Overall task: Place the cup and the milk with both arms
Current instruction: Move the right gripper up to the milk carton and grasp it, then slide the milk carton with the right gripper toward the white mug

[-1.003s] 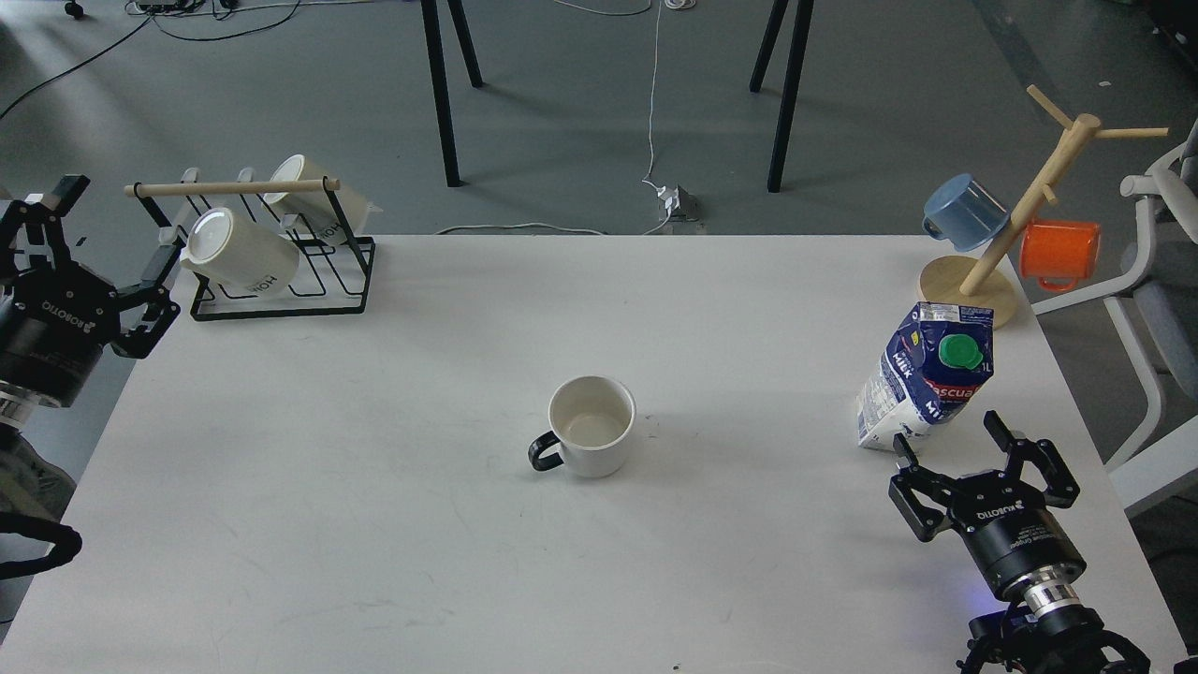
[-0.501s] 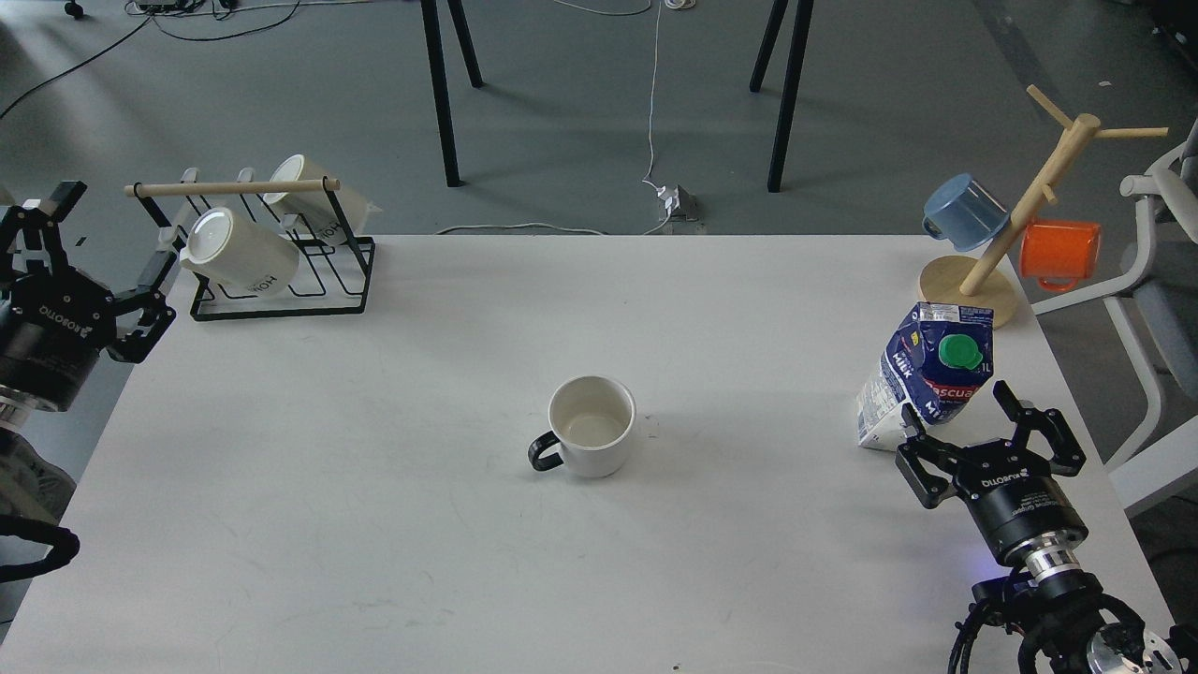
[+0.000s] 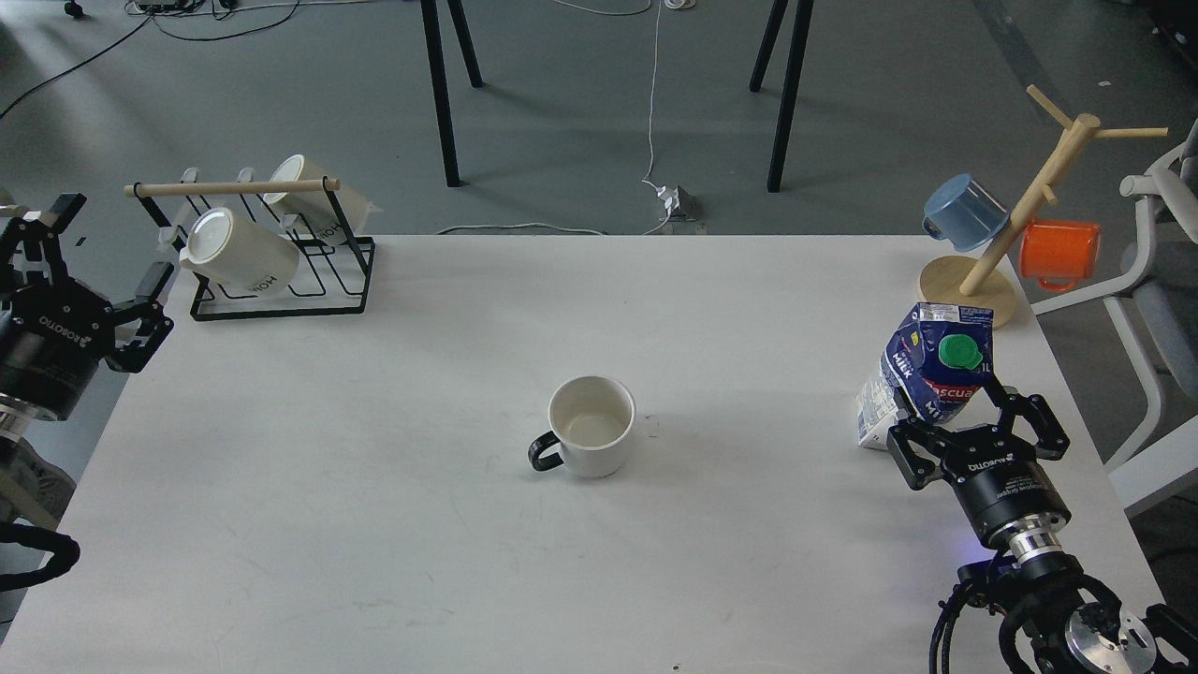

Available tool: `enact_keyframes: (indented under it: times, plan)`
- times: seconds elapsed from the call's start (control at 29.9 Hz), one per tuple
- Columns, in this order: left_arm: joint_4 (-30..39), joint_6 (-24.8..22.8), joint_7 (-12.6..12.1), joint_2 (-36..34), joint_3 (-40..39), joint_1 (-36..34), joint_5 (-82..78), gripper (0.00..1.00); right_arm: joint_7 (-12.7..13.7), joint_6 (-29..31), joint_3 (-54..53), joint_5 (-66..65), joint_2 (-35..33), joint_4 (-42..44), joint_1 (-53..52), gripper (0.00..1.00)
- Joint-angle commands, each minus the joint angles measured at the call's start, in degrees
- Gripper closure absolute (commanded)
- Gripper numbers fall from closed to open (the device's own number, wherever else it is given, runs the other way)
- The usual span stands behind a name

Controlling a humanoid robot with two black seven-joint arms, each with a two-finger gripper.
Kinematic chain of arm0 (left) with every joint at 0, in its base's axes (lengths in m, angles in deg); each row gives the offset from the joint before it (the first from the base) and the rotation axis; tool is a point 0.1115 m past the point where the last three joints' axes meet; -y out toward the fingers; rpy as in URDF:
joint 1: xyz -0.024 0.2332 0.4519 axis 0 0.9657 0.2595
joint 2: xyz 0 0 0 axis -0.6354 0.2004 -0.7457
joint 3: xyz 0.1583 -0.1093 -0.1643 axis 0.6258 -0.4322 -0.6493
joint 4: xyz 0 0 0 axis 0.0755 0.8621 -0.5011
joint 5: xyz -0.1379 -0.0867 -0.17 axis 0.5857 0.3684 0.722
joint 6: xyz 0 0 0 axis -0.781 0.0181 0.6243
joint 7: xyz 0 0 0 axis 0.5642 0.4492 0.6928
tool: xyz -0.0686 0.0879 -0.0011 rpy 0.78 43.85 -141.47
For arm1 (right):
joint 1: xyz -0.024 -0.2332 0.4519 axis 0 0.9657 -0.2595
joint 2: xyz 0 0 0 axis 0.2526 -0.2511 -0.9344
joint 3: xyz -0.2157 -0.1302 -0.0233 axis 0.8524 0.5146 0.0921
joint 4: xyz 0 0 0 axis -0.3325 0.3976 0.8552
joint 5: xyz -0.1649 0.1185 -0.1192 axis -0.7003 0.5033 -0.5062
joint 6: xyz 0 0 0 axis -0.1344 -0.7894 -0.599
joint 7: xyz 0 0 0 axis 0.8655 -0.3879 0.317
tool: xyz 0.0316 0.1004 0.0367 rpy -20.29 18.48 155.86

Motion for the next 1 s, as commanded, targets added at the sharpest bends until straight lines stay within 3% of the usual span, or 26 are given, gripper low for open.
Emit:
enact_keyframes:
  times: [0.0, 0.1, 0.37, 0.67, 0.97]
  plan:
    - [-0.66, 0.0, 0.0, 0.67, 0.0, 0.02, -0.78, 0.01, 0.08, 0.0, -0.06, -0.16, 0.01, 0.01, 0.0, 0.49]
    - [-0.75, 0.0, 0.0, 1.02, 0.0, 0.02, -0.96, 0.01, 0.08, 0.0, -0.15, -0.16, 0.1, 0.0, -0.09, 0.64]
    - [-0.75, 0.0, 0.0, 1.02, 0.0, 0.02, -0.96, 0.01, 0.08, 0.0, 0.03, 0.28, 0.1, -1.92, 0.17, 0.71]
    - [-1.01, 0.0, 0.0, 1.02, 0.08, 0.02, -0.96, 0.01, 0.08, 0.0, 6.51, 0.11, 3.16, -10.97, -1.14, 0.73]
    - [-1.45, 0.0, 0.0, 1.02, 0.0, 0.72, -1.05, 0.01, 0.25, 0.0, 14.0, -4.1, 8.44, -10.9, -1.14, 0.72]
